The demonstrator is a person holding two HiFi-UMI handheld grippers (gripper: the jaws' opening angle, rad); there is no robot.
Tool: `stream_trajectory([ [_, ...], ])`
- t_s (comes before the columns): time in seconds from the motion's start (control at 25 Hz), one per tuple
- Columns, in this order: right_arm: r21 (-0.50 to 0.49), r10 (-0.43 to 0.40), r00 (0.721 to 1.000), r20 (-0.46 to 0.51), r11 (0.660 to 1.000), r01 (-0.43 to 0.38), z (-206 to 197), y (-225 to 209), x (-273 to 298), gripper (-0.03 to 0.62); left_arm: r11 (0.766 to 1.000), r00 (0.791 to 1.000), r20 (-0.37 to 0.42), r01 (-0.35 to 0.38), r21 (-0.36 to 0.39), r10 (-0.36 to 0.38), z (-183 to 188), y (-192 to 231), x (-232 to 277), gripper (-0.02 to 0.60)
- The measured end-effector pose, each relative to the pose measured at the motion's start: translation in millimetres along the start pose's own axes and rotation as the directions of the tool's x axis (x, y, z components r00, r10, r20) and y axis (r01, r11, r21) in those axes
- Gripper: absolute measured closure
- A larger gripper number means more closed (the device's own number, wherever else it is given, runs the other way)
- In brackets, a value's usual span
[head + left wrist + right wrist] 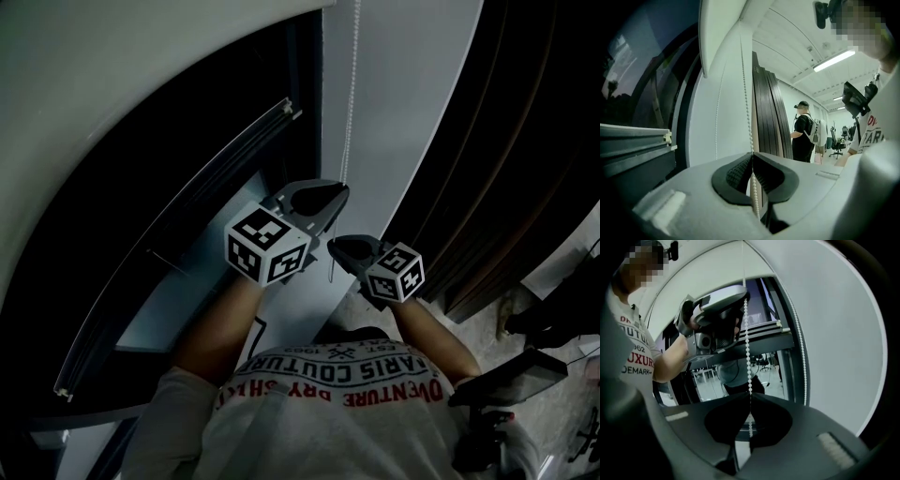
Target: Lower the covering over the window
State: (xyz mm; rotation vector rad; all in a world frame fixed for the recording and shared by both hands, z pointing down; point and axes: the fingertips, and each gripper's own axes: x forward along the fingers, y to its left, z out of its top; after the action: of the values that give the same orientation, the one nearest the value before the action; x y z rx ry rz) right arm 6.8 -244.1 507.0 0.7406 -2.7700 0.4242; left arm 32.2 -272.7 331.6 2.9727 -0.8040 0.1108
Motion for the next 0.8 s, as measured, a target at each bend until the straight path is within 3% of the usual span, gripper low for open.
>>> stream_trajectory([
  [0.8,0.127,0.030,0.968,-0.250,0.992,0.002,-124,7,10,0.583,0.996,0.982,-0.187,-0.038,-0.082,0.022,-132,-9,8,0.572],
])
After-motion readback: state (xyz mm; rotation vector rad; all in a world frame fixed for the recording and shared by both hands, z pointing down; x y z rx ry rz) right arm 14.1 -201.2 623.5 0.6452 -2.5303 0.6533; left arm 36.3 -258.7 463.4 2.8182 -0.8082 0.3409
